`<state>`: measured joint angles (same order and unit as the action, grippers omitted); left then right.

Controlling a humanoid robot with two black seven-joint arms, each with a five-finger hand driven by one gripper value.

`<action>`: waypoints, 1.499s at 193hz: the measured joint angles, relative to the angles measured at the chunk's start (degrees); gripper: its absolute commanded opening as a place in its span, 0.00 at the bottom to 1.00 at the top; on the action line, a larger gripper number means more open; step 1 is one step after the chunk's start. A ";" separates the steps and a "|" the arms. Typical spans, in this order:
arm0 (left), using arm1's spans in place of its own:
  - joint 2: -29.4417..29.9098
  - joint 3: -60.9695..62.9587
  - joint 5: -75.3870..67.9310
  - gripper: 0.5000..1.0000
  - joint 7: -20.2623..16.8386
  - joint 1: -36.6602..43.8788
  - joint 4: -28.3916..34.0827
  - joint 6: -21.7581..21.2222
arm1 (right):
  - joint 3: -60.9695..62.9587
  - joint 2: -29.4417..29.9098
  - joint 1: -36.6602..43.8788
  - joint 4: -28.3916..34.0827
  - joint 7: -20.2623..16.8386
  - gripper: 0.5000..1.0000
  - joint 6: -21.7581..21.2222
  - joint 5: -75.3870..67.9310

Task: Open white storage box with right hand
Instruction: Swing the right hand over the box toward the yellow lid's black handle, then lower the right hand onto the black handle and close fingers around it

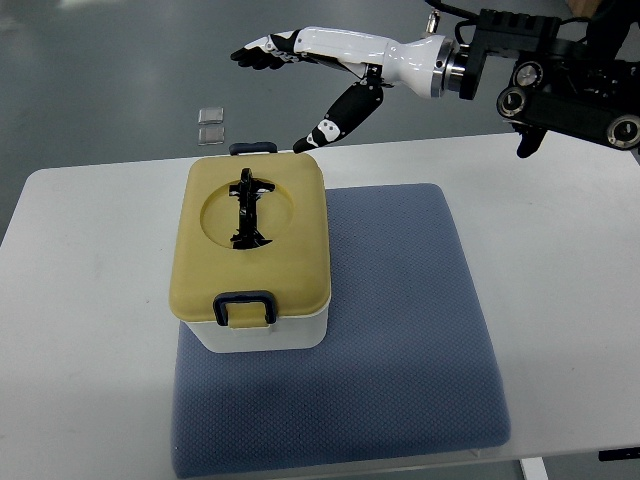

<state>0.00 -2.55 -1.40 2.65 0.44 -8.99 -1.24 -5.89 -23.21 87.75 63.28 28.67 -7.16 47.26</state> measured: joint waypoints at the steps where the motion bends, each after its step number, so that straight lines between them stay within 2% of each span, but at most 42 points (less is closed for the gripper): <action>1: 0.00 0.00 0.00 1.00 0.00 0.00 0.00 0.00 | -0.15 0.08 0.14 0.00 0.01 0.83 0.01 0.14; 89: 0.00 0.00 0.00 1.00 0.00 0.00 0.00 0.00 | -5.42 6.34 7.68 -0.67 -0.60 0.82 0.08 16.68; 104: 0.00 0.00 0.00 1.00 0.00 0.00 0.00 0.01 | -6.36 7.38 8.15 -0.87 -0.69 0.80 0.39 19.05; 133: 0.00 0.00 0.00 1.00 0.00 -0.01 -0.02 0.02 | -6.93 8.72 8.32 -1.40 -0.72 0.66 1.74 24.69; 156: 0.00 0.00 0.00 1.00 -0.01 0.00 -0.04 0.03 | -6.93 9.16 8.32 -1.49 -0.72 0.61 2.45 29.43; 189: 0.00 0.00 0.00 1.00 -0.03 -0.02 -0.04 0.03 | -6.93 9.79 9.59 -1.51 -0.65 0.57 3.80 34.43; 262: 0.00 0.00 0.00 1.00 -0.02 -0.01 -0.02 0.02 | -8.69 11.57 12.02 -1.40 -0.40 0.57 3.57 40.63; 290: 0.00 0.00 0.00 1.00 -0.02 -0.01 -0.01 0.00 | -9.85 12.17 12.11 -1.40 -0.37 0.53 3.56 41.61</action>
<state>0.00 -2.55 -1.41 2.63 0.44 -9.00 -1.24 -15.74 -11.04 99.86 61.88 28.30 -3.59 88.87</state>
